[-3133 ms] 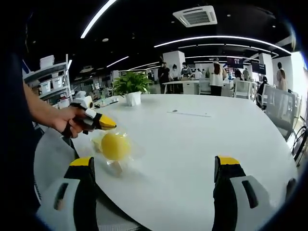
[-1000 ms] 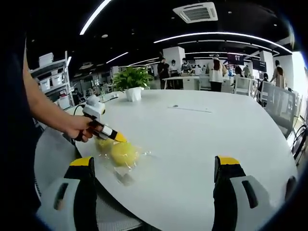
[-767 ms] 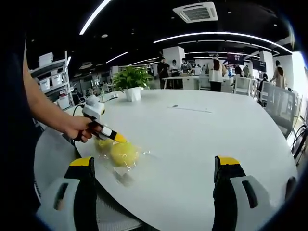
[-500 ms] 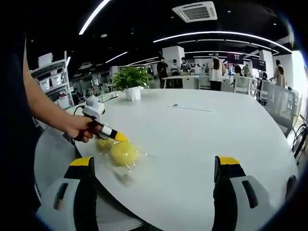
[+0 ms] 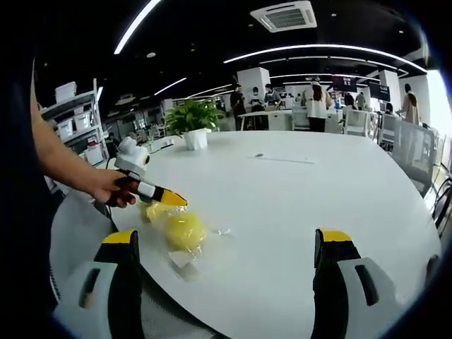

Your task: Compare the silicone blocks by pressing each to a similar depth, holding the contact briefly, and releasing to observe deformation and rebound differences across the visible hardness samples.

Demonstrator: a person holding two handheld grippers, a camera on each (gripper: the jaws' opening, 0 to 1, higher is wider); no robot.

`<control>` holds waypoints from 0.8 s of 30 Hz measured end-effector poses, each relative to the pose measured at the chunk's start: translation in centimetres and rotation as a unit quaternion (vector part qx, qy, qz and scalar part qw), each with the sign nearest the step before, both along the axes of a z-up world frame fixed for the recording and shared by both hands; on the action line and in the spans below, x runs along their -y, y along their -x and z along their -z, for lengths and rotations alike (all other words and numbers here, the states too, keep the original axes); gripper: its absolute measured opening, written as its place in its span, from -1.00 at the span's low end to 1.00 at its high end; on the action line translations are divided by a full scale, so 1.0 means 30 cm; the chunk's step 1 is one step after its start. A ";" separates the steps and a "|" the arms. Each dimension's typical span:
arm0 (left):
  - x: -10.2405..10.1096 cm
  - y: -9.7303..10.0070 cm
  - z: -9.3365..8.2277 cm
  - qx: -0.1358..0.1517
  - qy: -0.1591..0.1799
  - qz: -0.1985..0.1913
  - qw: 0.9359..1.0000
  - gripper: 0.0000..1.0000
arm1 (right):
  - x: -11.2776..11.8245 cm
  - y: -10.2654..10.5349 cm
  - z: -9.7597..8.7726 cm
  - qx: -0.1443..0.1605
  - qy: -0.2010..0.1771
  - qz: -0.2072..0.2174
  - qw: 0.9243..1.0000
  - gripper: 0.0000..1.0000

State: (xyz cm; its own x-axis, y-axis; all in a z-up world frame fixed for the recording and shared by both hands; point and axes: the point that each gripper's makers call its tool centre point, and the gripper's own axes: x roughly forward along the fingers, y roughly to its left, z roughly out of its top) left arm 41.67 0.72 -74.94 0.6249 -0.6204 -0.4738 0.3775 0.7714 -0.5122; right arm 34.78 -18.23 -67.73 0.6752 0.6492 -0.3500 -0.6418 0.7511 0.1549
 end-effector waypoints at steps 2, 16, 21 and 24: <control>0.000 -0.009 -0.065 0.032 0.019 0.007 0.999 0.35 | -0.005 -0.005 -0.002 0.000 0.000 -0.001 1.000 0.93; -0.289 0.047 -0.209 0.136 -0.060 0.049 0.988 1.00 | -0.047 -0.056 -0.018 0.011 0.017 -0.004 1.000 0.93; -0.439 0.097 -0.220 0.159 -0.091 0.046 0.982 1.00 | -0.034 -0.067 -0.011 0.011 0.035 0.002 0.999 0.93; -0.503 0.118 -0.207 0.147 -0.086 0.031 0.985 1.00 | -0.036 -0.064 -0.009 0.011 0.039 0.001 0.999 0.93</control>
State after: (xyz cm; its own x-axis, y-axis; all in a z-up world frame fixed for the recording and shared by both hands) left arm 38.13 15.80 -68.75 0.7135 -0.5883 -0.3806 0.5394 0.8078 -0.2375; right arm 36.71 -17.16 -67.46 0.6839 0.6194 -0.3855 -0.6433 0.7612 0.0818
